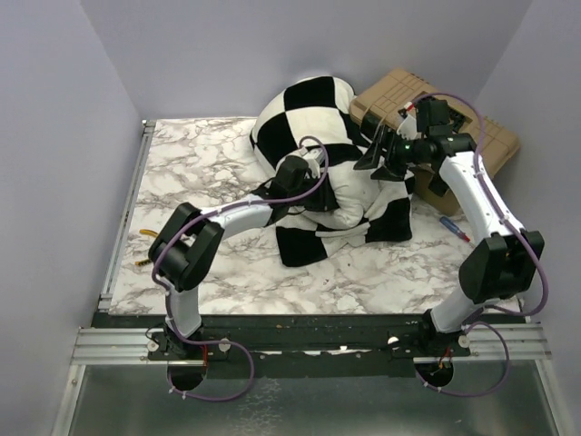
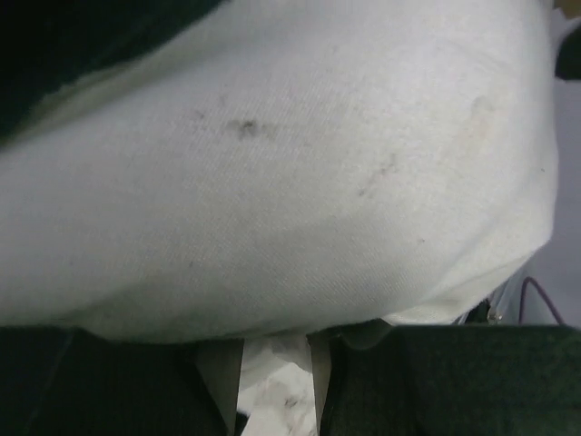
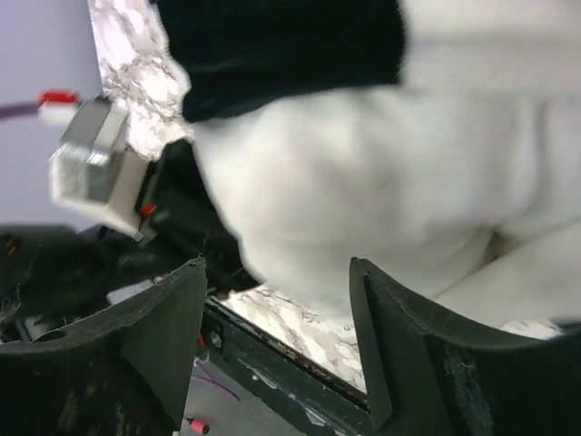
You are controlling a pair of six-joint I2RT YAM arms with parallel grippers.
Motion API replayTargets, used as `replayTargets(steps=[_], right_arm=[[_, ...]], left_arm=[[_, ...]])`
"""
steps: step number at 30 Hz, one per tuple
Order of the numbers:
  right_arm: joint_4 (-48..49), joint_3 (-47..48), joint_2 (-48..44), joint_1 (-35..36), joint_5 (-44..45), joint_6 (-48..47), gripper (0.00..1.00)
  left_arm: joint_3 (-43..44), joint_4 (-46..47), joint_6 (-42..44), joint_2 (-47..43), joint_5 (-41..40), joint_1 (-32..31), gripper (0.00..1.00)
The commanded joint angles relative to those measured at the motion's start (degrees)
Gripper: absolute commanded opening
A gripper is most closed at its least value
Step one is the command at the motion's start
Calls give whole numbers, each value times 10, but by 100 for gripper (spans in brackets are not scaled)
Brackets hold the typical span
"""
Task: Put the pillow into the pillowcase
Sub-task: Stuff the pillow into the pillowcase.
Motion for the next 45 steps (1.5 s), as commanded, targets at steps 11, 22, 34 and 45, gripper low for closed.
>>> replayTargets(steps=[11,22,34,45], right_arm=[[-86,-139,-161,-4,63,2,63],[182,-304,-132,-7,4,172,52],[274,-277,13,-10,62,168,43],[228,-277,-122,-9,-17,72,0]], left_arm=[[257,50,-48,183,-88,5,33],[349,22,-63,247,-81,28,36],[377,24,-111,247,-67,38,36],[383,24,-113,260,-61,38,27]])
